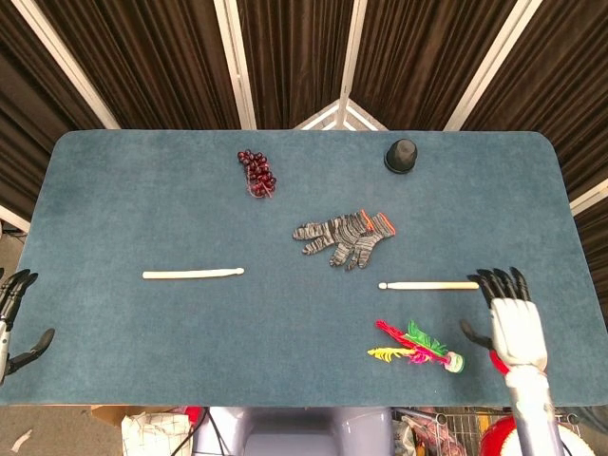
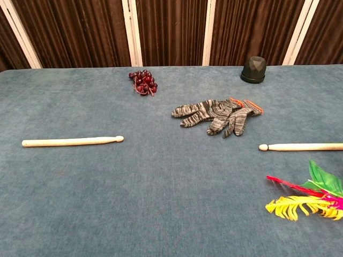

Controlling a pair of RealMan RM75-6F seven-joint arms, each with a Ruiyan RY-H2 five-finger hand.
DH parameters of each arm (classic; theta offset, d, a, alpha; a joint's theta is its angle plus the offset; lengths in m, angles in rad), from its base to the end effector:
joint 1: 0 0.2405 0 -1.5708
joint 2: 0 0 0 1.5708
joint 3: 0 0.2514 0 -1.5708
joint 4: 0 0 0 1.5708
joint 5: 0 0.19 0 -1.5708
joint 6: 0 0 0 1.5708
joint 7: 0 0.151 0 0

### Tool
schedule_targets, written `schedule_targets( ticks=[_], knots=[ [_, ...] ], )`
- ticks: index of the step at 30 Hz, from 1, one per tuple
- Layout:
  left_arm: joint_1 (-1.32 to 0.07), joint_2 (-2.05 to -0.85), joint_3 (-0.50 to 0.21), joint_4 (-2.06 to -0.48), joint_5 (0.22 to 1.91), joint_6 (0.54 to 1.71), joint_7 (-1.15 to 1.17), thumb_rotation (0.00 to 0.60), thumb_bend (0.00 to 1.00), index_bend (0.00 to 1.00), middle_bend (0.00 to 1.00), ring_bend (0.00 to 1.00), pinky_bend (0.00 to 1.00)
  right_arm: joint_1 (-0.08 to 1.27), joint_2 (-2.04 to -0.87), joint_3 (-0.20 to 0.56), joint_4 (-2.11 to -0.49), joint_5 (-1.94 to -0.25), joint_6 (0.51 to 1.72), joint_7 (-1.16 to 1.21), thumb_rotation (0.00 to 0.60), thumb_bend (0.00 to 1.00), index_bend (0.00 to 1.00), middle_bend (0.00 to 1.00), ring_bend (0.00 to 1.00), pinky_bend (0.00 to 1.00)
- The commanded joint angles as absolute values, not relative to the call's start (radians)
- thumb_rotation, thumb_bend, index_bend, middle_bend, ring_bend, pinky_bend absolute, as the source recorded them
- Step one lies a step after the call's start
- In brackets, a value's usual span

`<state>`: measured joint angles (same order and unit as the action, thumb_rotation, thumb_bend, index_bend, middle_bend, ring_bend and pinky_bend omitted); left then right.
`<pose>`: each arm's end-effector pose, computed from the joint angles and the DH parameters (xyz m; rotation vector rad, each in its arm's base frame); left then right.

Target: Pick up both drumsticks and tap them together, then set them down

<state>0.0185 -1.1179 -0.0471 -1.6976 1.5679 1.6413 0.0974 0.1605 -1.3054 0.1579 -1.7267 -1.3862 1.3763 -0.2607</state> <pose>-0.2836 0.1536 0.1873 -1.2976 -0.8164 -0.9433 -0.2546 -0.2221 0.1163 1.3716 -0.9673 0.9451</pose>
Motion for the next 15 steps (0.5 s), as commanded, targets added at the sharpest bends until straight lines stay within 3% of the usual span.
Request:
schedule_targets(
  ticks=[1,9,15],
  knots=[
    [0.019,-1.118,-0.046,-1.698,1.569,1.642,0.100,0.600,0.36,0.14,0.12,0.00,0.00,0.256,-1.345,0.218,-1.733,-1.270,1.261,-0.375,0.600,0.26,0.28,0.25,0.15,0.05],
    [0.022,-1.116,-0.047,-1.698,1.562,1.645,0.095,0.600,0.36,0.14,0.12,0.00,0.00,0.403,-1.467,0.271,-1.651,-1.038,1.132,-0.597,0.600,0.26,0.28,0.27,0.16,0.04],
    [0.029,-1.111,-0.047,-1.700,1.559,1.655,0.084,0.600,0.36,0.13,0.12,0.00,0.00,0.457,-1.542,0.286,-1.571,-0.936,1.127,-0.653,0.600,0.26,0.29,0.28,0.17,0.04]
  ],
)
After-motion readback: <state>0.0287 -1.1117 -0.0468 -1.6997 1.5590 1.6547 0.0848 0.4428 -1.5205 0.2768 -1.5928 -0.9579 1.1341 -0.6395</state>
